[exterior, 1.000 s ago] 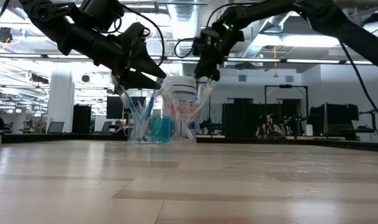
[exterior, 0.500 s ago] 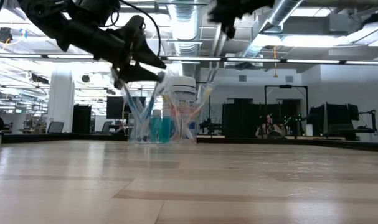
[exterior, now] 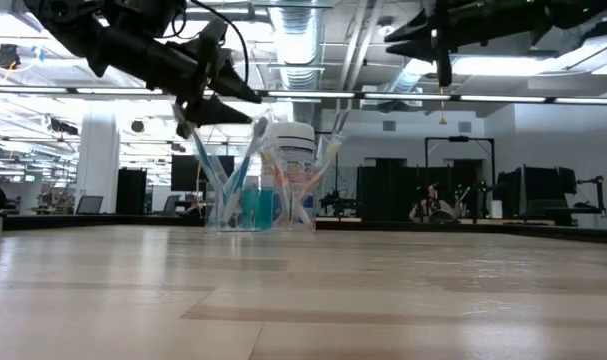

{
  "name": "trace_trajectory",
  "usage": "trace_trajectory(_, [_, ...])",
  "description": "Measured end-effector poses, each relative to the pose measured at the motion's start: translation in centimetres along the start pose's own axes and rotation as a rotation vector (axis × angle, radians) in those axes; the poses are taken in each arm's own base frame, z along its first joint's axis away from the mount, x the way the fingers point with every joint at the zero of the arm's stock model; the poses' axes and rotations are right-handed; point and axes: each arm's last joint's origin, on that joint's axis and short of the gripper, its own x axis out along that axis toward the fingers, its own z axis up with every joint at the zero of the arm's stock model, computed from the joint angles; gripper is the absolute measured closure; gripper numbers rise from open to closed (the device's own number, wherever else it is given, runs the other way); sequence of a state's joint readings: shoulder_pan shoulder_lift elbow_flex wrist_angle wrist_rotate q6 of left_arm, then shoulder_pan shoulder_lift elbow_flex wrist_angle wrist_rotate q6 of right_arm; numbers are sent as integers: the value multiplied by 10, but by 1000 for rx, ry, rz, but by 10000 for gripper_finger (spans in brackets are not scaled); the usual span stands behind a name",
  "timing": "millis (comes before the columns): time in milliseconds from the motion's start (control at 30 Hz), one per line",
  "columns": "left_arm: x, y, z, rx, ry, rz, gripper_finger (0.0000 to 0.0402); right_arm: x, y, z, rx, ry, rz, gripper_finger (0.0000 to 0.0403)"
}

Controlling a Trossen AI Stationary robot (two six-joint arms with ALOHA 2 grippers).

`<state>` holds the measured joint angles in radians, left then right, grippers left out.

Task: Pick & Place toothbrushing station
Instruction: Put the blue toothbrush into the transparent organizer, then adjust the blue toothbrush in the transparent organizer

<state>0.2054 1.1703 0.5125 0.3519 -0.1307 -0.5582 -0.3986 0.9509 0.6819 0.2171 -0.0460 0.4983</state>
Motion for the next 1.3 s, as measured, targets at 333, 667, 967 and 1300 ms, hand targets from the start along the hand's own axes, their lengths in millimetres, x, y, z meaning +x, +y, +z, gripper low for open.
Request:
trace_trajectory(333, [0, 6, -10, 25, 102, 57, 226, 51, -10, -36, -17, 78, -15, 333])
trace_trajectory(667, [-12, -1, -3, 5, 126, -76, 223, 84, 7, -59, 48, 36, 13, 333])
trace_trajectory(967, [-59, -11, 35, 5, -137, -150, 225, 92, 34, -3, -87, 24, 19, 333])
trace_trajectory(1300, [-56, -10, 33, -64, -104, -157, 228, 92, 47, 47, -222, 54, -10, 333])
